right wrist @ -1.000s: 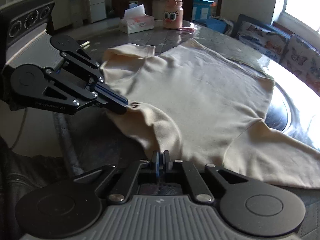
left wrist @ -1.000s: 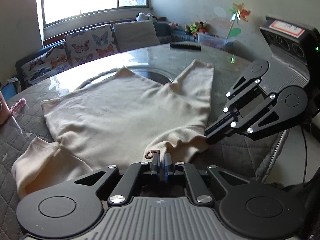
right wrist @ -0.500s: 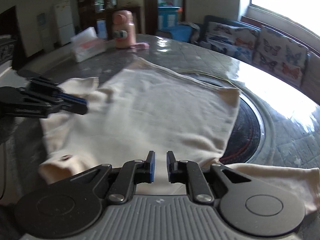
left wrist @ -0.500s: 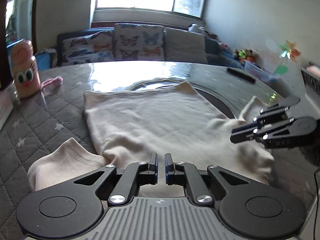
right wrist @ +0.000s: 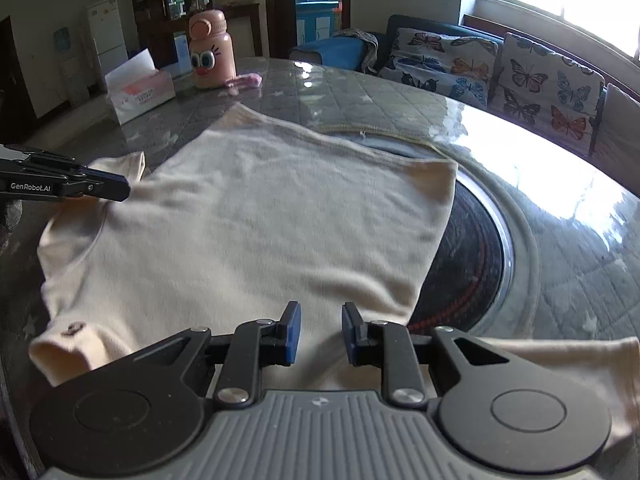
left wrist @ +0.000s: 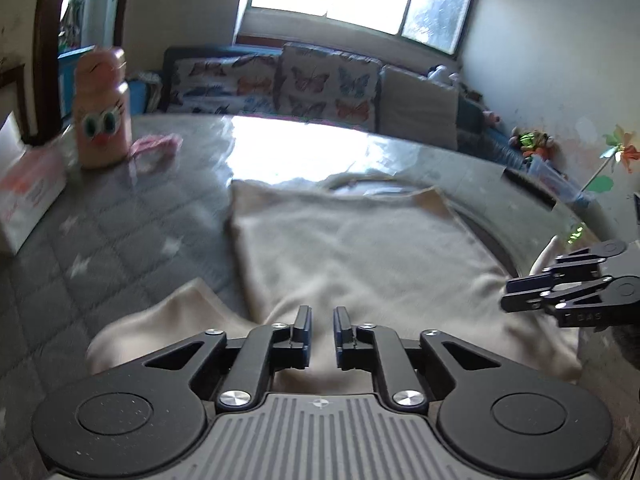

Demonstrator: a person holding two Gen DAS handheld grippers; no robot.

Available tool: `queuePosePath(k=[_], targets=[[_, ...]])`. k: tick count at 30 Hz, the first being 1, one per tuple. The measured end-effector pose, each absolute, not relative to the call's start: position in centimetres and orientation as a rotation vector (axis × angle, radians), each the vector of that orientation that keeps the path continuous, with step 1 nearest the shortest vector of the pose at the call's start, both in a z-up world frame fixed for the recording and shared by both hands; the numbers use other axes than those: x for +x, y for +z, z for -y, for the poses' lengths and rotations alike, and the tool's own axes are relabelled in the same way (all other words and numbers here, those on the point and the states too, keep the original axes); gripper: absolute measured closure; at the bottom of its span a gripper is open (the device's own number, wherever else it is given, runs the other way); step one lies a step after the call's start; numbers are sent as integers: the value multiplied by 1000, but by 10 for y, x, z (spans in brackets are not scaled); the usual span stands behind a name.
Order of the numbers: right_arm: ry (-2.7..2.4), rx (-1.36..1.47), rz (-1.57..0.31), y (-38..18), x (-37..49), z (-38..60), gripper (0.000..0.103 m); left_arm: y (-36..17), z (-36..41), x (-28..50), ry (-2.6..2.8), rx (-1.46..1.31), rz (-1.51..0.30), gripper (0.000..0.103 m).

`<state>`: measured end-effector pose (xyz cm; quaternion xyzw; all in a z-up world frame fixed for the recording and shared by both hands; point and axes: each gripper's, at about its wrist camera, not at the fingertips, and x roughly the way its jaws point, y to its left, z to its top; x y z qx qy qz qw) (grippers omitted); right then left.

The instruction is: Fold clothes

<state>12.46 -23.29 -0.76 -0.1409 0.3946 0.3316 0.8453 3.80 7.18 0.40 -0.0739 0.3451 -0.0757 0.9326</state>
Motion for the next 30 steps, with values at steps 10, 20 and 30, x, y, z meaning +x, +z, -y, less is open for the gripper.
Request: queuePosePath(k=[10, 20, 30], targets=[[655, -248, -824, -7, 168, 232, 81, -7, -94, 69, -79, -151, -765, 88], [522, -134, -787, -11, 233, 235, 80, -5, -99, 129, 24, -89, -752, 68], [489, -115, -785, -28, 258, 229, 100, -16, -99, 165, 23, -63, -761, 92]])
